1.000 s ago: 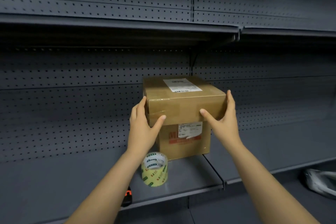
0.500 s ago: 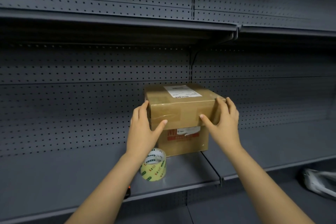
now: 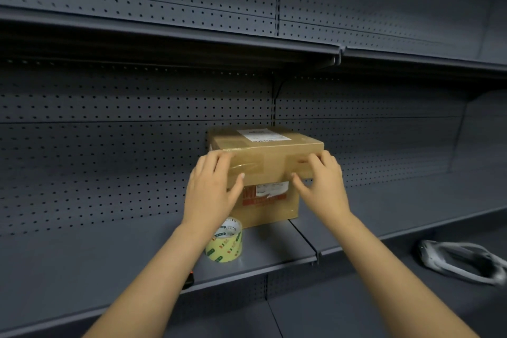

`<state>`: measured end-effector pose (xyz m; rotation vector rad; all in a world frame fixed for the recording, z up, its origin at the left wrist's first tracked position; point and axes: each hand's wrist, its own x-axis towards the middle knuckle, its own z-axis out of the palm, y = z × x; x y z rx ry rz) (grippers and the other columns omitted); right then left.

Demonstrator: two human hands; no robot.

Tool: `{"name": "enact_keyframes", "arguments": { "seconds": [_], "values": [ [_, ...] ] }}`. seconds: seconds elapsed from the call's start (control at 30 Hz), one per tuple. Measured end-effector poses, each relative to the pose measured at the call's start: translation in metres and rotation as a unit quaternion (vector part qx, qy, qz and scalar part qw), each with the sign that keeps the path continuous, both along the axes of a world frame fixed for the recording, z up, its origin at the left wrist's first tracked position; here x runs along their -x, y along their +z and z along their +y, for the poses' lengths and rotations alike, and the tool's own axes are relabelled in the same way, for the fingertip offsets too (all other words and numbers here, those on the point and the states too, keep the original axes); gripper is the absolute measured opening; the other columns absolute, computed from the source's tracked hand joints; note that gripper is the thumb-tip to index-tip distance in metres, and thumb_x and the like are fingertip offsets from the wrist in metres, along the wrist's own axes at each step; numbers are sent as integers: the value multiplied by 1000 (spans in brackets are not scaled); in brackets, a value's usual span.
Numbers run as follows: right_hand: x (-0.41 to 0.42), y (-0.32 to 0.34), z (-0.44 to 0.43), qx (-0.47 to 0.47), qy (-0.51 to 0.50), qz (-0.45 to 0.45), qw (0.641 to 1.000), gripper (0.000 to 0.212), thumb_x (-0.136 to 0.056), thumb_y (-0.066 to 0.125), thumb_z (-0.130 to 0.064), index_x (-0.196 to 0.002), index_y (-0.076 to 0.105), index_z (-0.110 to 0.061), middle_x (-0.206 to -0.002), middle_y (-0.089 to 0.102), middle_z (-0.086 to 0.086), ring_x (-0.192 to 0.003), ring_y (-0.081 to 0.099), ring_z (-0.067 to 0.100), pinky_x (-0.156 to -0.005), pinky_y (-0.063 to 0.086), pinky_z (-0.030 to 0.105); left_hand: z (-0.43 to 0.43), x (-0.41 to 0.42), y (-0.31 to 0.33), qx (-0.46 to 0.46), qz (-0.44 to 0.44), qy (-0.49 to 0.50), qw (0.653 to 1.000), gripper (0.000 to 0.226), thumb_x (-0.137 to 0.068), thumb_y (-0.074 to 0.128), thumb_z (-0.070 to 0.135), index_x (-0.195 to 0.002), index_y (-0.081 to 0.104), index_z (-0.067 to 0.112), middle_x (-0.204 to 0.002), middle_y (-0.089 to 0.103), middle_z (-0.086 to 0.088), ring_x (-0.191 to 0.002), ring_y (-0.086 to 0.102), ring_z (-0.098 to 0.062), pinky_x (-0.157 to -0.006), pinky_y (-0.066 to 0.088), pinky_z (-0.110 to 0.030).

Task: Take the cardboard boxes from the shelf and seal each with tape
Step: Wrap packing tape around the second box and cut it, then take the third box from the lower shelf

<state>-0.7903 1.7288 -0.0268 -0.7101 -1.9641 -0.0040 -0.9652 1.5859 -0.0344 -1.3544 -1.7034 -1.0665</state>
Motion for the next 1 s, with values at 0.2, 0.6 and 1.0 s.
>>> {"name": "enact_keyframes", "arguments": {
  "seconds": [0.2,0.6,1.0],
  "values": [
    [0,-12,-32,-62,-18,-43,997,16,-83,70,-19,-94,62,-13,-94,54,1,-89,51,25,-84,43,40,-9,-1,-6,17,102,-43,994,20,-87,69,21,-104,65,13,-92,60,2,-84,55,-21,-73,46,-35],
    [-38,-76,-206,-54,-201,-53,977,15,-81,71,-11,-94,63,-11,-89,56,2,-79,52,25,-69,44,38,-78,-16,-54,71,122,-363,921,11,-93,54,24,-90,62,16,-78,55,5,-76,52,-20,-65,42,-34],
    [-194,-134,-560,63,-588,-34,806,12,-79,67,-16,-89,63,-11,-87,57,6,-79,53,28,-66,43,40,-271,-242,-113,90,153,-733,657,17,-90,57,28,-92,68,16,-81,62,4,-76,55,-21,-69,45,-37]
  ]
}}
